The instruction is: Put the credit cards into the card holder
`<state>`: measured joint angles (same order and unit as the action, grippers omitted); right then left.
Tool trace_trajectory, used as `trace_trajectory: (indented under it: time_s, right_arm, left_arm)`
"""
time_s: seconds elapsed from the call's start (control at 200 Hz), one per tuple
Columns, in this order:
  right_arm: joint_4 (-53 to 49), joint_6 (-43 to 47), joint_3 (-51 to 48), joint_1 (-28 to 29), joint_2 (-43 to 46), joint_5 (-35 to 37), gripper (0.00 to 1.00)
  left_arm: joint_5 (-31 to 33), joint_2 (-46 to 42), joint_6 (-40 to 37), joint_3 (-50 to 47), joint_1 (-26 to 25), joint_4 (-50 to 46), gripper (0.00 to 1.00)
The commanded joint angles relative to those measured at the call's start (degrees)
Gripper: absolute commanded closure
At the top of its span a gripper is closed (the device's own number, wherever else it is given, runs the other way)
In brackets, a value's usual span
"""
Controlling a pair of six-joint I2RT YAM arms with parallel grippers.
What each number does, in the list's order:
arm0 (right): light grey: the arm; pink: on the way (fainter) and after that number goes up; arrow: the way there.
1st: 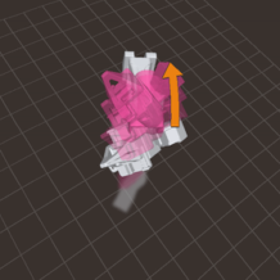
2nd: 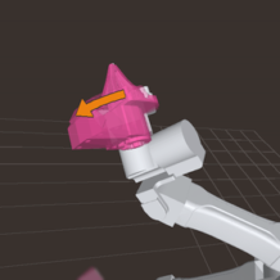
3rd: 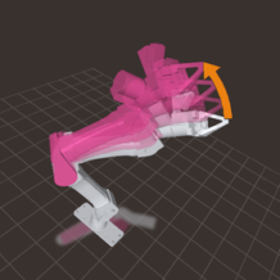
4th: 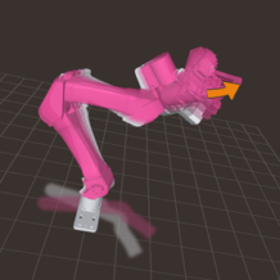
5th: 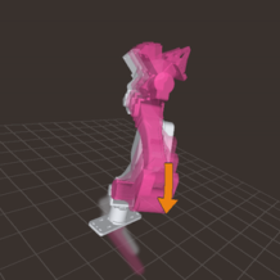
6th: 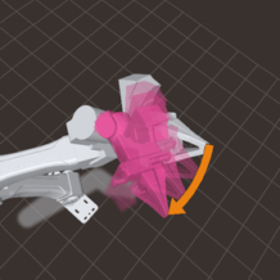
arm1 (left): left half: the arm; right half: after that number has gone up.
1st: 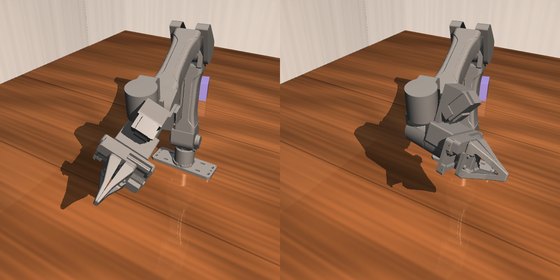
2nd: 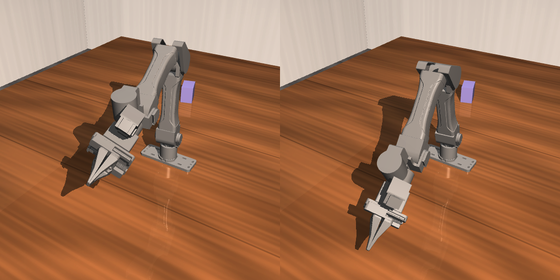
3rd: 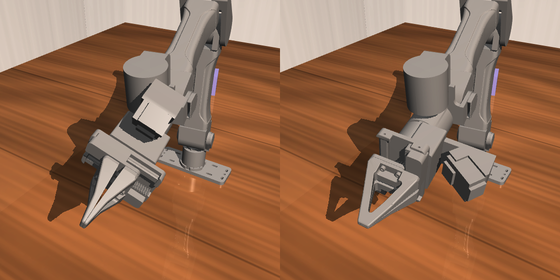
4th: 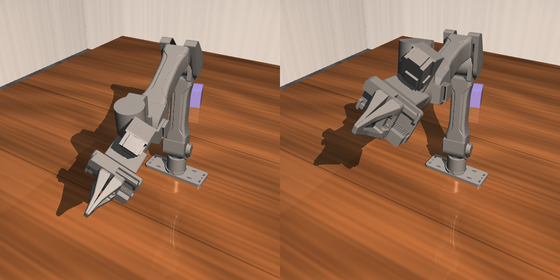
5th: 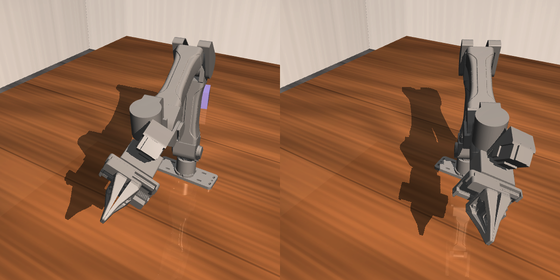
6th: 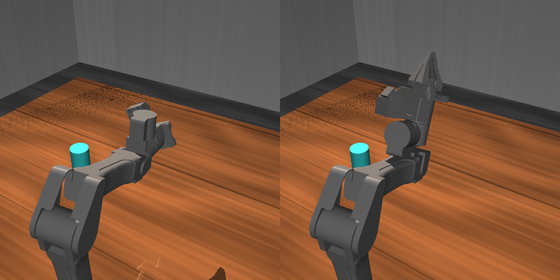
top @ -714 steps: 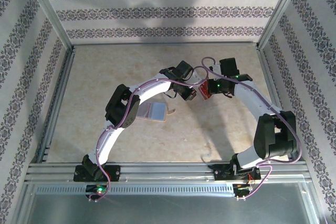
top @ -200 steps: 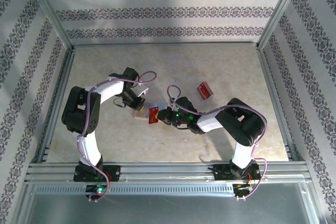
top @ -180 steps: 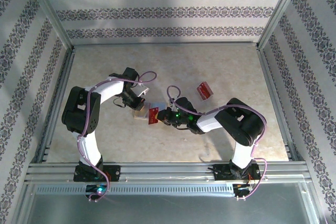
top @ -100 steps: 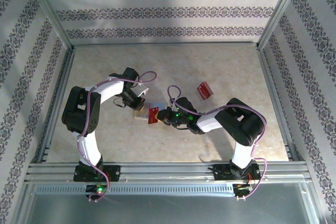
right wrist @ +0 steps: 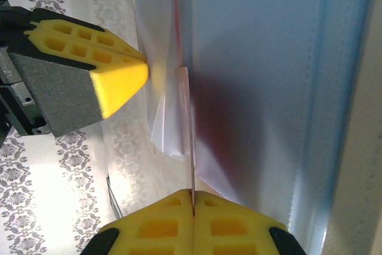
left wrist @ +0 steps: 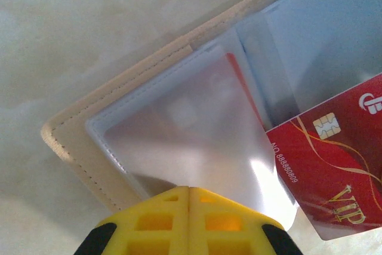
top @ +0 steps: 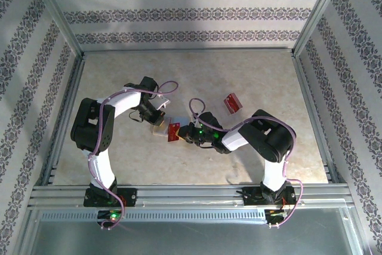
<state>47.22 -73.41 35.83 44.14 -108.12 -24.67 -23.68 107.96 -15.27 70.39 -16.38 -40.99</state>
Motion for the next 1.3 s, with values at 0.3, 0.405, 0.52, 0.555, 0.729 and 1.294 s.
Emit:
trace_trajectory:
  time_s: [0.3, 0.405, 0.52, 0.555, 0.729, 1.294]
  right_arm:
    - [2.96, -0.01, 1.42, -1.13, -3.19, 0.41, 1.00]
    - [3.11, 0.67, 1.43, -2.01, -3.33, 0.72, 1.00]
    - [3.96, 0.90, 1.90, -2.78, -4.34, 0.60, 1.00]
    - [4.22, 0.90, 2.29, -2.75, -4.80, 0.38, 1.00]
    - [5.38, 0.90, 3.10, -2.79, -6.66, 0.74, 1.00]
    - [10.24, -1.85, 2.41, -0.47, -8.76, 8.02, 1.00]
  left_arm:
    - [0.68, 2.27, -1.05, 0.09, 0.60, -1.11, 1.00]
    - [0.83, 2.19, -1.07, 0.02, 0.64, -1.11, 1.00]
    - [0.85, 2.05, -1.08, -0.19, 0.64, -1.02, 1.00]
    - [0.86, 2.08, -1.07, -0.17, 0.57, -1.02, 1.00]
    - [0.86, 1.92, -0.92, 0.23, 0.62, -1.28, 1.00]
    - [0.42, 0.64, -0.18, 0.77, 0.57, -1.85, 1.00]
